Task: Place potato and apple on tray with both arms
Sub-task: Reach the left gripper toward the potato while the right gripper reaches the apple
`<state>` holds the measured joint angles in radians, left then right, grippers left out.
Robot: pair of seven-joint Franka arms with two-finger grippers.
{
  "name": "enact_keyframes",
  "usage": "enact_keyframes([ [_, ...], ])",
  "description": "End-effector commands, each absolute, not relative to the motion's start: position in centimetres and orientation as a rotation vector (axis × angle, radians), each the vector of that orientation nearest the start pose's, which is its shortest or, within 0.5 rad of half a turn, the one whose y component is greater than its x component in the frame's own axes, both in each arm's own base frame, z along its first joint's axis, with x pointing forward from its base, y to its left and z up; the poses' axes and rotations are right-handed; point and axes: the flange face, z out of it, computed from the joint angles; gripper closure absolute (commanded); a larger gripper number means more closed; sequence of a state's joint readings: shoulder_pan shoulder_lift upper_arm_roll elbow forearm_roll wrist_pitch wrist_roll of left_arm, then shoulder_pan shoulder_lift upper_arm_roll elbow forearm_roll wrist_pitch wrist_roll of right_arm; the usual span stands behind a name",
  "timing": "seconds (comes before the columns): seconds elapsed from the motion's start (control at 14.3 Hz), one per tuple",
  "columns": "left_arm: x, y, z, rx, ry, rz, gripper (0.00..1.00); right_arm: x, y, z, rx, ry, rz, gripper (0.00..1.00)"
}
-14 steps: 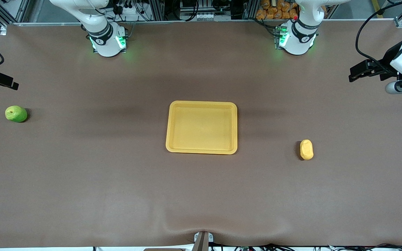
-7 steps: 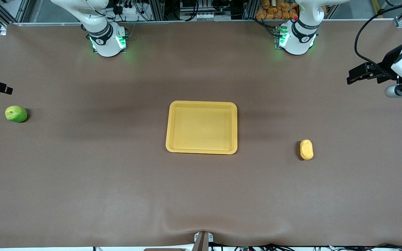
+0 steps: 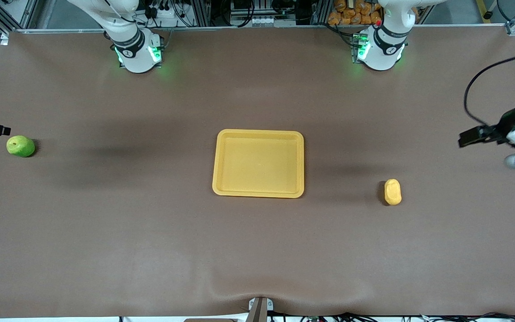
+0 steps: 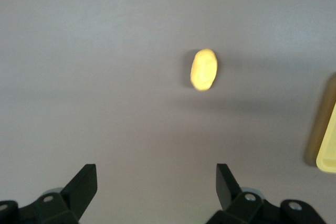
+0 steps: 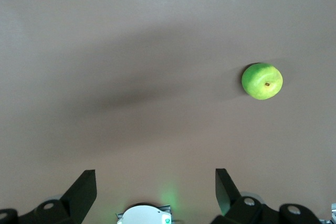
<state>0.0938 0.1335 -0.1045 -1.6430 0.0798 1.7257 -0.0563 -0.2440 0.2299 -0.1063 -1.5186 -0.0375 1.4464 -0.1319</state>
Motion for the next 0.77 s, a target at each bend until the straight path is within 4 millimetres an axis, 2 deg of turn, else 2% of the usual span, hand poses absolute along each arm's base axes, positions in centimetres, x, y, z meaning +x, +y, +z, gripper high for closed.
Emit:
enact_keyframes([
  [0.0, 58.8, -1.3, 49.3, -3.102, -0.01, 0.037, 0.0, 56.1, -21.6, 50.0, -3.116, 0.324, 0.501, 0.0],
  [0.21, 58.1, -2.4, 45.2, -3.106, 0.026, 0.029, 0.0, 56.1, -23.5, 48.4, -3.149, 0.341, 0.518, 0.0],
  [0.42, 57.4, -3.6, 42.1, -3.111, 0.055, -0.019, 0.0, 55.1, -26.3, 45.6, -3.124, 0.36, 0.547, 0.0],
  [0.56, 57.2, -4.9, 40.6, -3.117, 0.064, -0.066, 0.0, 54.3, -27.6, 44.1, -3.119, 0.346, 0.541, 0.0],
  [0.7, 57.4, -4.7, 39.9, -3.12, 0.058, -0.087, 0.0, 53.7, -28.4, 42.8, -3.112, 0.348, 0.546, 0.0],
])
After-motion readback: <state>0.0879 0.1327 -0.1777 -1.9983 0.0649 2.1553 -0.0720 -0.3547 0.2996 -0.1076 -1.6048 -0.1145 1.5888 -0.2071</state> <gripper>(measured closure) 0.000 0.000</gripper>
